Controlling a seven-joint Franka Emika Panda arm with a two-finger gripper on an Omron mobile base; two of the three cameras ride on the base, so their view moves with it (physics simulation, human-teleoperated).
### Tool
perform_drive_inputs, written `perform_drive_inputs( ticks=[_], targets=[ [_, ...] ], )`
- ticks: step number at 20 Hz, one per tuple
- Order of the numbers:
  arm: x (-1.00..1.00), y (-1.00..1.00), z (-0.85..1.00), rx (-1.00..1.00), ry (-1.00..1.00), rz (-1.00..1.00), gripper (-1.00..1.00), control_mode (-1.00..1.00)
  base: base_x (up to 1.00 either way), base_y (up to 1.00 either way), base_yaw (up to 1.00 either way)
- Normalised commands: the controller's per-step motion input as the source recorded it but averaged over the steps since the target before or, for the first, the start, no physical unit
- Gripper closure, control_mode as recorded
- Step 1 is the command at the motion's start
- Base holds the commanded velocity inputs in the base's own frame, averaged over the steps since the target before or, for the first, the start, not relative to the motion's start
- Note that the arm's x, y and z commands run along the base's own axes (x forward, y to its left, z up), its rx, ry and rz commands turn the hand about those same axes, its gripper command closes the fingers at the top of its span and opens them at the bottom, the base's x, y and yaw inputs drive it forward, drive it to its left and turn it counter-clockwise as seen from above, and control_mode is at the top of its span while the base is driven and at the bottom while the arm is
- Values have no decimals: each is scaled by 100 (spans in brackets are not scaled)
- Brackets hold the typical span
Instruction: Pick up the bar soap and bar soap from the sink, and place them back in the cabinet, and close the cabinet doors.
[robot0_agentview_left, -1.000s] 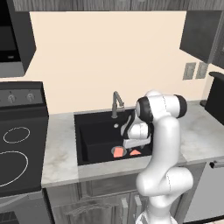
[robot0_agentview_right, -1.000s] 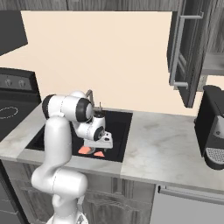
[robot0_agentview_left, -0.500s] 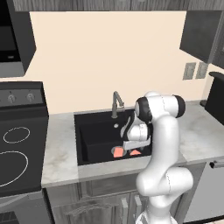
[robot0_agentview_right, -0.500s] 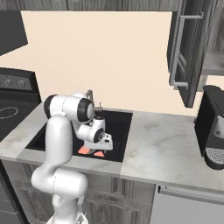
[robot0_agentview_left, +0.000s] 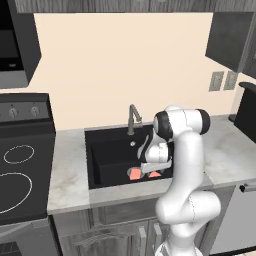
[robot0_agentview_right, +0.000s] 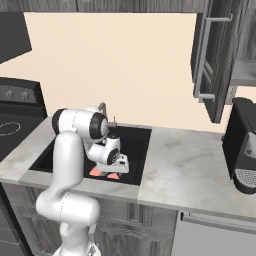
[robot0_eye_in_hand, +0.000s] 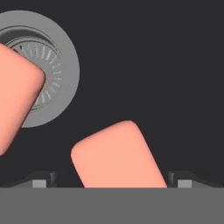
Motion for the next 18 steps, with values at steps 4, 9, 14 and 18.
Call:
perform_drive_inputs(
  ticks=[4, 9, 14, 18],
  targets=[
    [0, 0, -8, 0, 0, 0, -100, -100, 0, 0, 0],
    [0, 0, -7, 0, 0, 0, -100, -100, 0, 0, 0],
    [0, 0, -7, 0, 0, 0, -100, -100, 0, 0, 0],
    [0, 0, -8, 0, 0, 0, -100, -100, 0, 0, 0]
  ],
)
